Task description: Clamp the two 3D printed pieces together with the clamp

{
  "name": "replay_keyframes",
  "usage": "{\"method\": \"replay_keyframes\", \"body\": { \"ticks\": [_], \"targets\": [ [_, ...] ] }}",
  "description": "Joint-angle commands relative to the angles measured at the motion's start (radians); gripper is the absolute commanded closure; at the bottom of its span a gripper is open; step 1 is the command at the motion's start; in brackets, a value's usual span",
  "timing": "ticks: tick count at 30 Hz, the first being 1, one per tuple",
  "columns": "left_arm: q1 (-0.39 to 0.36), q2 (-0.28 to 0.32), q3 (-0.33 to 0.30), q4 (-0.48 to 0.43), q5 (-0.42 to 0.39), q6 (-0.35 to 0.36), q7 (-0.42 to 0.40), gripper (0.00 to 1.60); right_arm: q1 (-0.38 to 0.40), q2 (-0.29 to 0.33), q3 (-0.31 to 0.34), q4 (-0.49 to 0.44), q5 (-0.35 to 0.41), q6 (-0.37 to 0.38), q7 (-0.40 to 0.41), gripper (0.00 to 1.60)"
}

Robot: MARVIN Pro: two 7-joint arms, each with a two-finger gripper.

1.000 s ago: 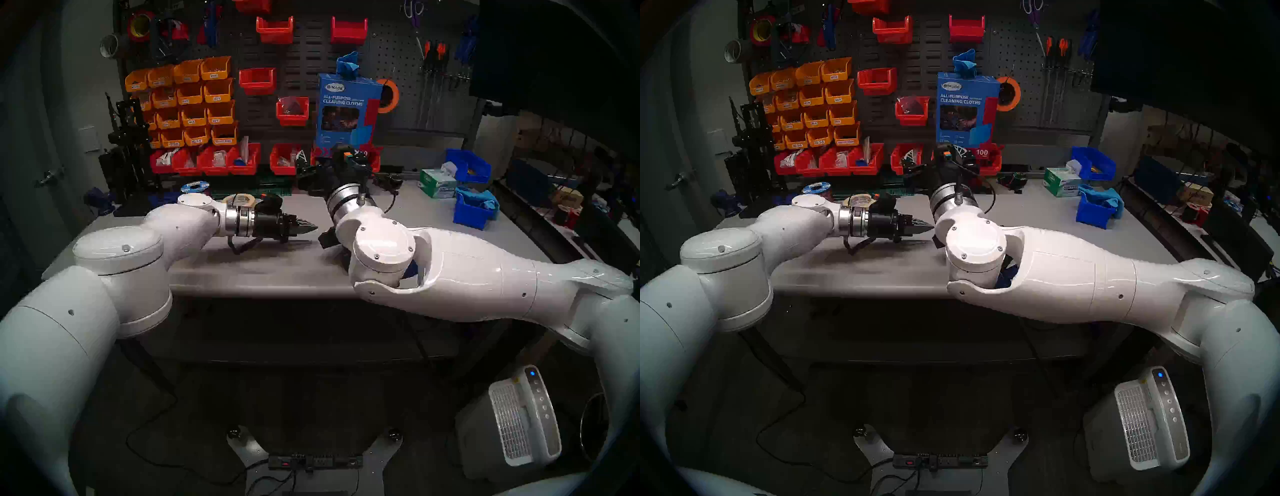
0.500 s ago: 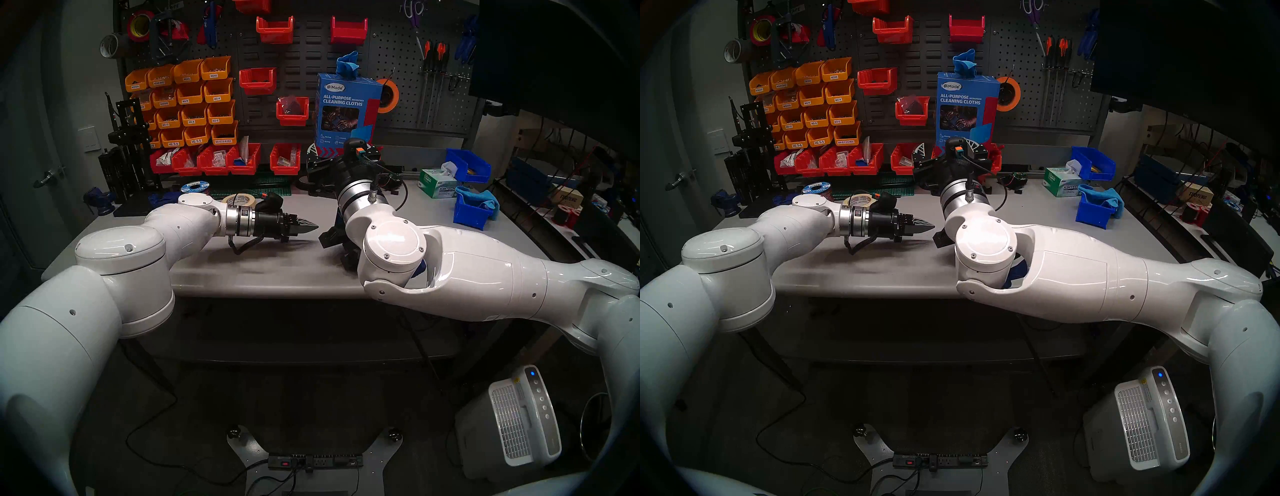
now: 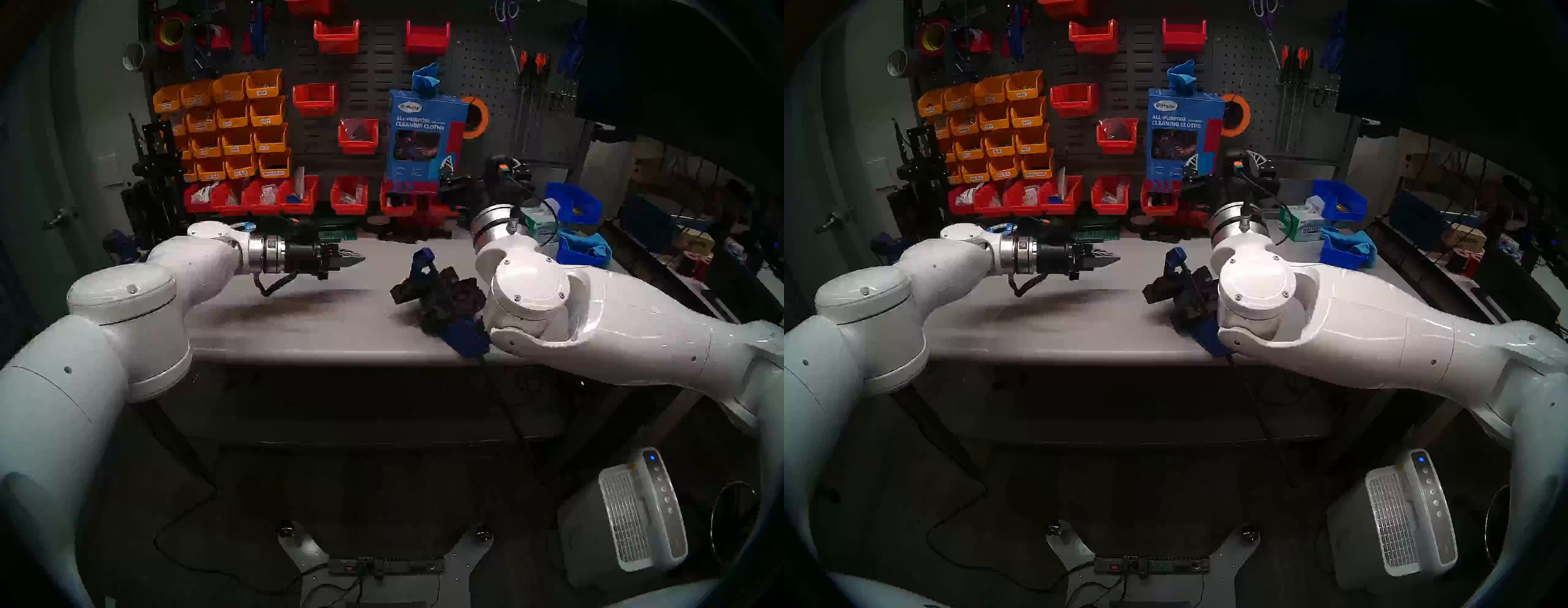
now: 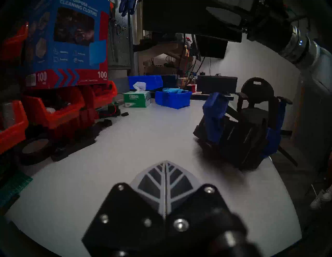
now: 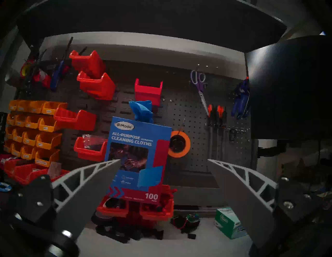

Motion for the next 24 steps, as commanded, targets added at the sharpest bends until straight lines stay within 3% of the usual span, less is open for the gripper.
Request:
{"method": "replay_keyframes", "body": {
  "ticks": [1, 2, 3, 10, 11, 12, 13, 14, 16, 20, 24],
  "targets": [
    [-0.068, 0.092, -0.027, 0.002, -0.022, -0.011, -0.004, 1.6, 0.007, 0.129, 0.038, -0.012, -0.024, 0.012, -0.067, 0.0],
    [-0.069, 0.096, -0.029, 0.002, -0.024, -0.013, -0.006, 1.6, 0.004, 0.111, 0.047, 0.003, -0.025, 0.016, -0.087, 0.0],
    [-0.07, 0.1, -0.032, 0.002, -0.025, -0.014, -0.011, 1.6, 0.003, 0.15, 0.045, -0.017, -0.026, 0.016, -0.087, 0.0],
    [-0.06, 0.1, -0.056, -0.006, -0.043, -0.006, -0.056, 1.6, -0.035, 0.216, 0.065, -0.06, -0.032, 0.015, -0.148, 0.0],
    [-0.059, 0.1, -0.058, -0.007, -0.044, -0.001, -0.057, 1.6, -0.039, 0.253, 0.062, -0.085, -0.029, 0.006, -0.14, 0.0],
    [-0.059, 0.1, -0.06, -0.007, -0.045, -0.001, -0.057, 1.6, -0.048, 0.226, 0.074, -0.068, -0.027, 0.003, -0.164, 0.0],
    [-0.059, 0.101, -0.061, -0.007, -0.045, 0.0, -0.057, 1.6, -0.052, 0.268, 0.071, -0.094, -0.021, -0.012, -0.155, 0.0],
    [-0.058, 0.101, -0.063, -0.008, -0.046, 0.001, -0.057, 1.6, -0.058, 0.258, 0.077, -0.09, -0.023, -0.011, -0.164, 0.0],
    [-0.058, 0.104, -0.066, -0.012, -0.048, 0.007, -0.057, 1.6, -0.064, 0.311, 0.074, -0.129, -0.02, -0.027, -0.144, 0.0],
    [-0.058, 0.109, -0.07, -0.02, -0.049, 0.016, -0.057, 1.6, -0.08, 0.324, 0.085, -0.142, -0.021, -0.044, -0.141, 0.0],
    [-0.058, 0.114, -0.073, -0.028, -0.049, 0.022, -0.057, 1.6, -0.085, 0.385, 0.081, -0.179, -0.013, -0.071, -0.099, 0.0]
  ]
}}
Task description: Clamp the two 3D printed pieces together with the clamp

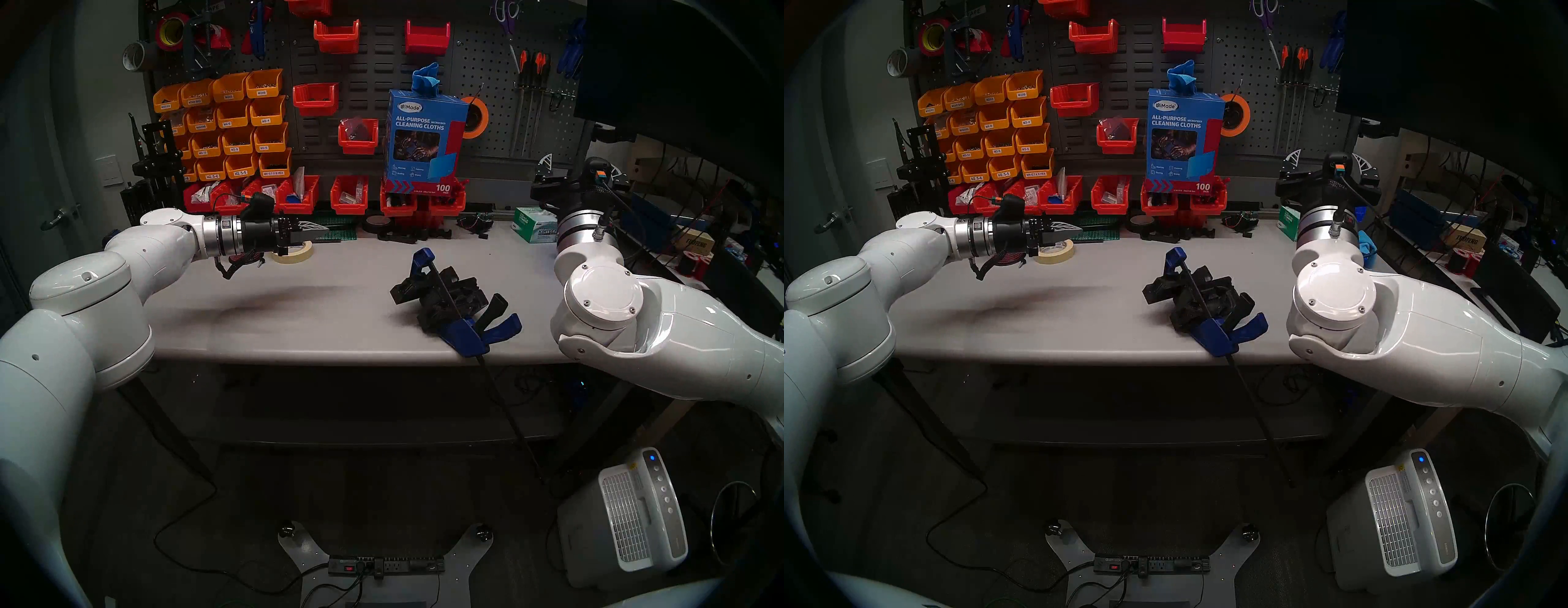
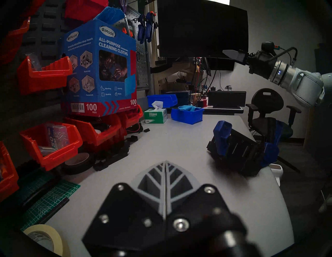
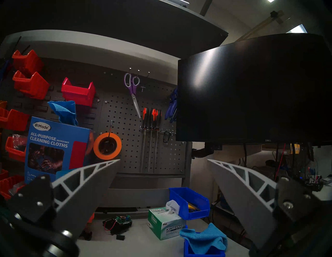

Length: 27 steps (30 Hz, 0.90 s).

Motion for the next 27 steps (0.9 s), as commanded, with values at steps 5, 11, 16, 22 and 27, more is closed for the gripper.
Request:
{"method": "replay_keyframes", "body": {
  "ticks": [5, 11, 16, 22, 27],
  "targets": [
    [-0.023, 0.014, -0.015, -0.021, -0.011, 0.012, 0.001, 1.6, -0.009, 0.164, 0.012, -0.073, 0.017, -0.064, 0.107, 0.0],
    [-0.023, 0.023, -0.016, -0.038, -0.009, 0.014, 0.001, 1.6, -0.01, 0.18, 0.014, -0.076, 0.027, -0.077, 0.137, 0.0],
    [-0.022, 0.035, -0.016, -0.059, -0.008, 0.016, 0.001, 1.6, -0.008, 0.187, 0.013, -0.077, 0.035, -0.084, 0.153, 0.0],
    [-0.021, 0.051, -0.015, -0.09, -0.006, 0.018, 0.014, 1.6, -0.007, 0.191, 0.012, -0.077, 0.039, -0.088, 0.161, 0.0],
    [-0.02, 0.07, -0.014, -0.126, -0.003, 0.02, 0.033, 1.6, -0.006, 0.193, 0.012, -0.077, 0.04, -0.09, 0.165, 0.0]
  ]
}}
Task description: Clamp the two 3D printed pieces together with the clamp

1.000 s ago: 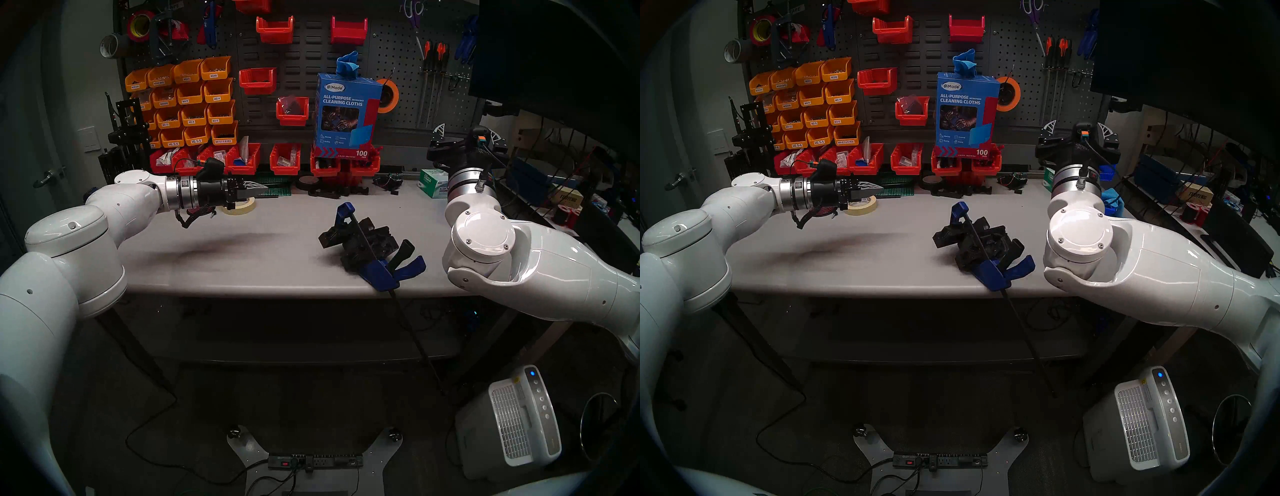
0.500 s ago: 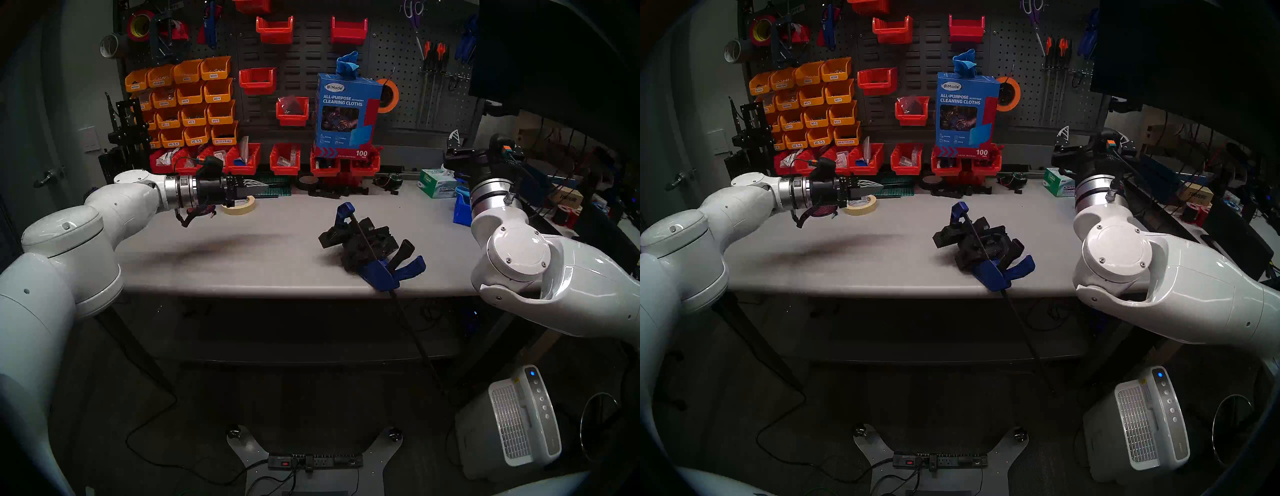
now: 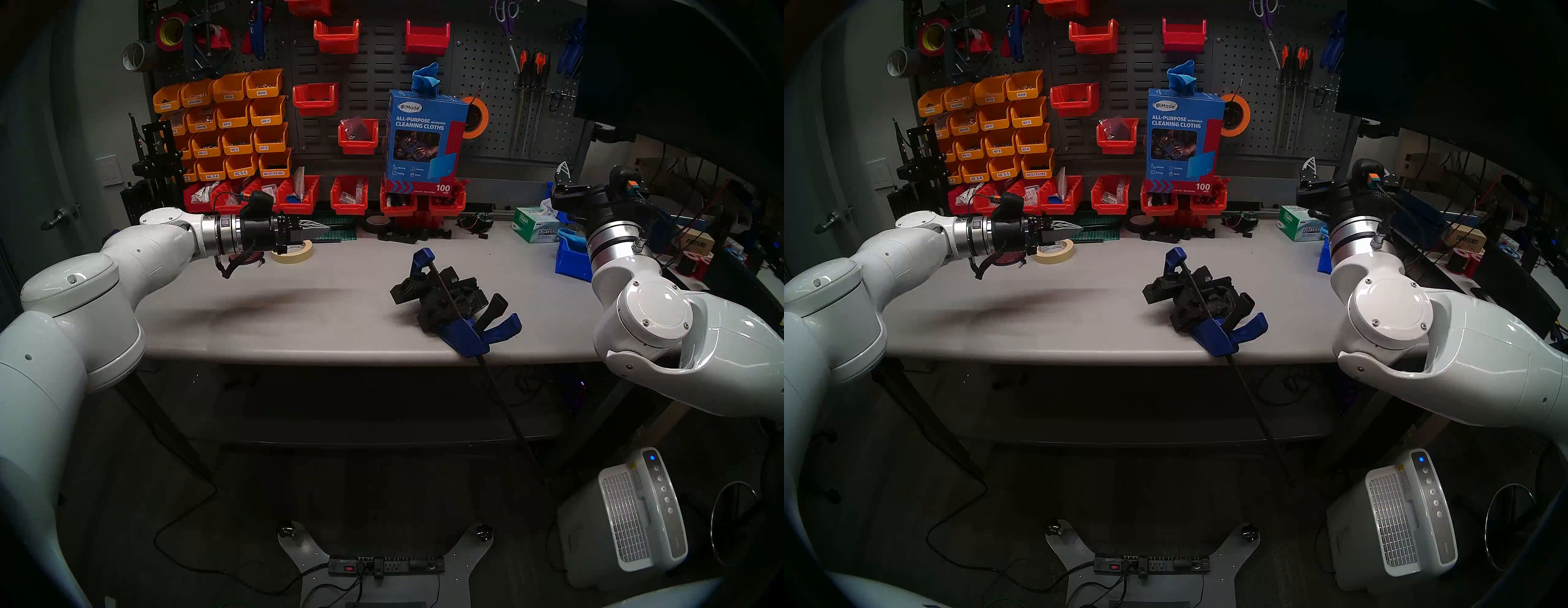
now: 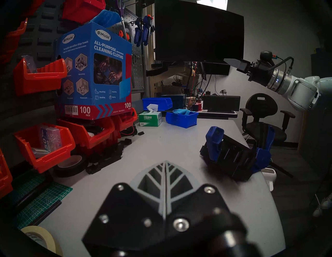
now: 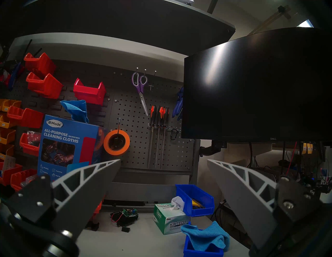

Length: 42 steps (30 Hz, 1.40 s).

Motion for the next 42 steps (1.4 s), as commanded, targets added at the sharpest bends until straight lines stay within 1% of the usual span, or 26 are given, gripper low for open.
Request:
{"method": "replay_keyframes", "body": {
  "ticks": [1, 10, 20, 27, 34, 42],
  "targets": [
    [-0.02, 0.03, -0.006, -0.048, -0.003, -0.003, 0.028, 1.6, 0.011, 0.018, 0.011, -0.002, -0.005, 0.0, 0.0, 0.0],
    [-0.018, 0.082, -0.002, -0.146, 0.004, 0.002, 0.083, 1.6, 0.011, 0.019, 0.011, -0.002, -0.005, -0.001, 0.002, 0.0],
    [-0.015, 0.156, 0.003, -0.289, 0.016, 0.01, 0.173, 1.6, 0.012, 0.019, 0.01, -0.002, -0.005, -0.002, 0.002, 0.0],
    [-0.014, 0.198, 0.005, -0.368, 0.025, 0.016, 0.227, 1.6, 0.012, 0.019, 0.01, -0.002, -0.005, -0.001, 0.001, 0.0],
    [-0.012, 0.225, 0.003, -0.421, 0.035, 0.022, 0.265, 1.6, 0.012, 0.019, 0.01, -0.002, -0.005, -0.001, 0.001, 0.0],
    [-0.01, 0.241, 0.0, -0.451, 0.042, 0.025, 0.288, 1.6, 0.012, 0.019, 0.01, -0.002, -0.005, -0.001, 0.0, 0.0]
  ]
}}
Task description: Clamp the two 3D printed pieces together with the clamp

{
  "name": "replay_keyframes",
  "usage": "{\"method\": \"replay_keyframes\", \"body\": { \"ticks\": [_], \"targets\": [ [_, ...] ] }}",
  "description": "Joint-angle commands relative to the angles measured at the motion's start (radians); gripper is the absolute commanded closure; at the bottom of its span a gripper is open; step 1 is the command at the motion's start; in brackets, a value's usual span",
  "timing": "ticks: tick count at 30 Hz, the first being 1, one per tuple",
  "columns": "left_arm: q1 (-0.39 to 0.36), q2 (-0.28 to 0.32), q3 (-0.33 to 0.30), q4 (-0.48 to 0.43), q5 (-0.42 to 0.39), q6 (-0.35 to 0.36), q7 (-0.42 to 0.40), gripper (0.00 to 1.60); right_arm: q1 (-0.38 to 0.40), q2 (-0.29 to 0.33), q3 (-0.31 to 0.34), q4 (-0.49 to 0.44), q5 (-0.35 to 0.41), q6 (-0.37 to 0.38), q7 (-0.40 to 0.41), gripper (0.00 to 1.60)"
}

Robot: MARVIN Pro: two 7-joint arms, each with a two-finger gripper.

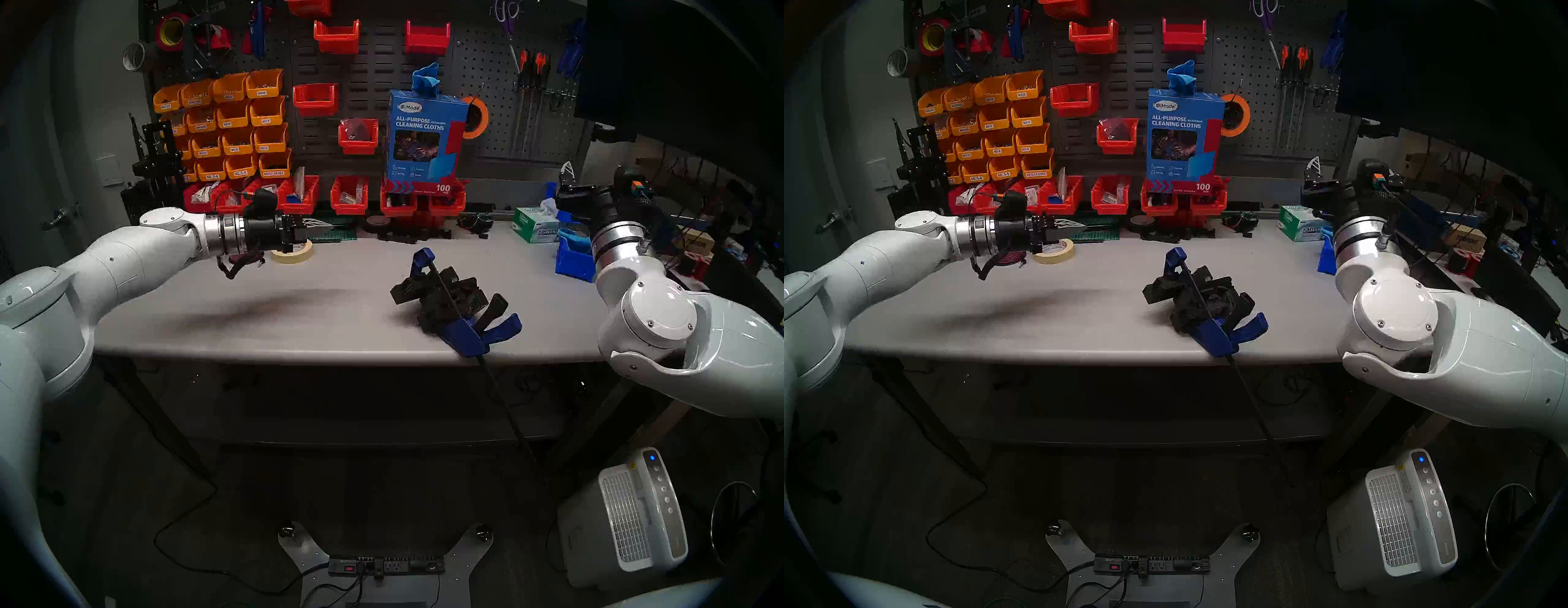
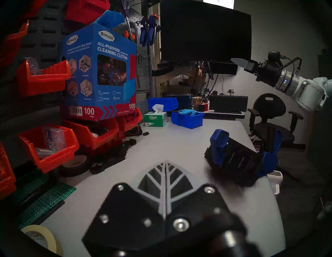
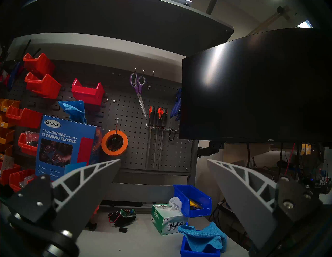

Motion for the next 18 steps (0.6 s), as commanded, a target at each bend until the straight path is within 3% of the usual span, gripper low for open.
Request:
{"method": "replay_keyframes", "body": {
  "ticks": [1, 18],
  "targets": [
    [-0.016, 0.026, -0.009, -0.027, -0.001, -0.003, 0.015, 1.6, 0.012, 0.006, 0.01, 0.001, -0.005, 0.003, 0.003, 0.0],
    [-0.014, 0.036, -0.011, -0.047, 0.004, 0.0, 0.03, 1.6, 0.012, 0.006, 0.01, 0.001, -0.005, 0.003, 0.002, 0.0]
  ]
}}
